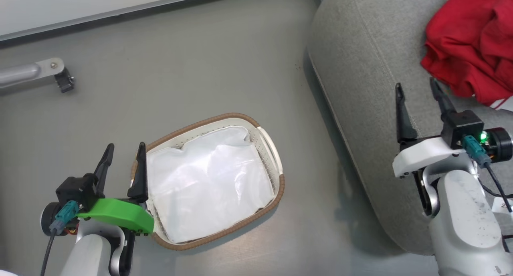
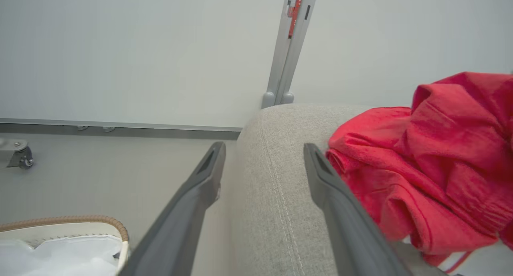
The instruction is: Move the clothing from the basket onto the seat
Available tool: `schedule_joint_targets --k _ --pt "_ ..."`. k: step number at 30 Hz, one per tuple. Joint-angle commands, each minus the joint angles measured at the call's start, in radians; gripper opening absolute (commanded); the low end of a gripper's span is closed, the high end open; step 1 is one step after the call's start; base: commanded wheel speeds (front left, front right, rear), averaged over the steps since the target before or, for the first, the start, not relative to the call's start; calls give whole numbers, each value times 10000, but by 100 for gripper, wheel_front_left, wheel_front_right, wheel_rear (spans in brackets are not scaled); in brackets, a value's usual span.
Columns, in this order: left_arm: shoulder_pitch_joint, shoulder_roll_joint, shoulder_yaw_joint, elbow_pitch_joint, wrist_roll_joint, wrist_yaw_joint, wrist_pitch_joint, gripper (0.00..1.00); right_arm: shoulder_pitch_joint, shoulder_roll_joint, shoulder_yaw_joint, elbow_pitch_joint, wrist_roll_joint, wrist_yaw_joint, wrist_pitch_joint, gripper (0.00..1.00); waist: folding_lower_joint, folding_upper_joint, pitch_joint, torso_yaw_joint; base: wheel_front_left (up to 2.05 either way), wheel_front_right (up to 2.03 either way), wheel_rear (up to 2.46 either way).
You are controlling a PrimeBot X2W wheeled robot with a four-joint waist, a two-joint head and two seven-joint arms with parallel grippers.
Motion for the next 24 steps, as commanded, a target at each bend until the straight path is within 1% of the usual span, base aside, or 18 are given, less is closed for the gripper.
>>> schedule_joint_targets --k 1,6,11,15,24 --pt "151 -64 185 36 204 -32 -7 100 147 -39 189 42 197 -14 -40 100 0 0 -400 579 0 0 0" --pt "346 -326 908 173 785 -32 -7 100 258 -42 952 186 746 -14 -31 100 0 0 -669 1140 0 0 0" --pt "684 -565 1503 190 1383 -32 -7 100 490 -41 1270 213 1153 -14 -31 100 0 0 -961 1500 0 0 0" --pt "989 -702 1821 187 1751 -32 -7 100 737 -43 1431 245 1338 -14 -31 100 0 0 -1176 1622 0 0 0" --pt "1690 -940 2252 -3 2092 -32 -7 100 1555 -39 1610 243 1692 -14 -32 100 0 0 -1645 1682 0 0 0"
